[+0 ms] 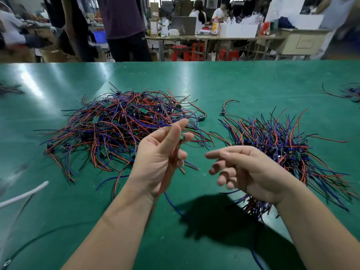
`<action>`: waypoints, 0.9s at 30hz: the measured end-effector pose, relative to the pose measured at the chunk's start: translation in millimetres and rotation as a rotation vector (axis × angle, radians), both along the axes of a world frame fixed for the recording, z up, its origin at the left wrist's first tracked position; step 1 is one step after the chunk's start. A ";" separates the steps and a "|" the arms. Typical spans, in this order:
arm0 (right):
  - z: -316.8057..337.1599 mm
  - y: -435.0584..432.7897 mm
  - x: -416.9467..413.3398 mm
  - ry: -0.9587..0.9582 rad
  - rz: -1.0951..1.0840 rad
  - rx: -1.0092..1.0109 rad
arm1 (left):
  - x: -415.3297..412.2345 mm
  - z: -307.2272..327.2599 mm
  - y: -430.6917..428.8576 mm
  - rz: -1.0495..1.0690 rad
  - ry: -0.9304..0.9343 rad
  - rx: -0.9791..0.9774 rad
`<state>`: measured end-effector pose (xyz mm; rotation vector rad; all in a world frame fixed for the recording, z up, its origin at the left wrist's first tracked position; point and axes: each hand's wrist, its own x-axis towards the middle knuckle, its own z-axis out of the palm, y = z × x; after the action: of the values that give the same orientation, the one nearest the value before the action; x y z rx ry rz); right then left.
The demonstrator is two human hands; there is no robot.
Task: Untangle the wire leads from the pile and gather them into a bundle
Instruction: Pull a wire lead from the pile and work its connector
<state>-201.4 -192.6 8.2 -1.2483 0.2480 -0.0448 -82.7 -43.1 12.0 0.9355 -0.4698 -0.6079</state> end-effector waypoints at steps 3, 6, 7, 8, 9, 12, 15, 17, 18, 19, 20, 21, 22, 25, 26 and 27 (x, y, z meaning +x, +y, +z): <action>-2.0 -0.4 4.6 -0.026 -0.130 -0.013 | -2.4 -6.0 -0.9 0.049 -0.222 0.165; -9.5 4.5 8.2 -0.015 -0.149 -0.078 | -6.1 -20.0 -6.0 0.119 -0.520 0.454; -11.9 7.4 8.7 -0.011 -0.131 -0.119 | -6.8 -24.5 -7.3 0.126 -0.655 0.549; -13.8 10.8 9.2 -0.005 -0.104 -0.166 | -7.1 -29.0 -8.3 0.134 -0.798 0.637; -15.5 13.7 9.5 0.003 -0.078 -0.211 | -7.8 -31.6 -8.8 0.136 -0.921 0.700; -18.6 16.5 11.0 0.040 -0.063 -0.238 | -9.1 -32.8 -8.7 0.094 -1.072 0.738; -18.5 13.3 13.2 0.054 -0.127 -0.092 | -7.8 -33.7 -9.3 0.106 -1.029 0.666; -16.4 10.5 14.4 0.055 -0.196 0.016 | -9.0 -33.9 -11.4 0.154 -0.931 0.607; -15.4 9.2 14.8 0.050 -0.226 0.047 | -10.3 -33.4 -12.4 0.159 -0.861 0.587; -14.5 8.3 15.1 0.041 -0.252 0.070 | -11.8 -32.8 -13.2 0.135 -0.778 0.570; -13.8 7.3 15.2 0.034 -0.280 0.087 | -13.1 -32.4 -14.3 0.092 -0.687 0.548; -13.3 6.8 15.3 0.028 -0.309 0.099 | -14.6 -32.2 -15.3 0.049 -0.594 0.515; -12.7 6.4 15.2 0.023 -0.332 0.100 | -16.4 -32.2 -16.3 0.017 -0.507 0.483; -12.9 4.6 14.7 0.010 -0.351 0.051 | -20.7 -31.5 -17.0 -0.047 -0.337 0.427; -13.5 3.7 14.6 -0.002 -0.346 0.022 | -21.5 -31.4 -17.7 -0.062 -0.314 0.421; -13.8 3.0 14.4 -0.020 -0.339 -0.009 | -23.0 -30.7 -18.6 -0.075 -0.301 0.422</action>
<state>-187.0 -189.6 -5.6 -1.2028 0.4403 -0.3499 -105.7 -61.7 -18.7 1.4276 -0.6619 -0.6504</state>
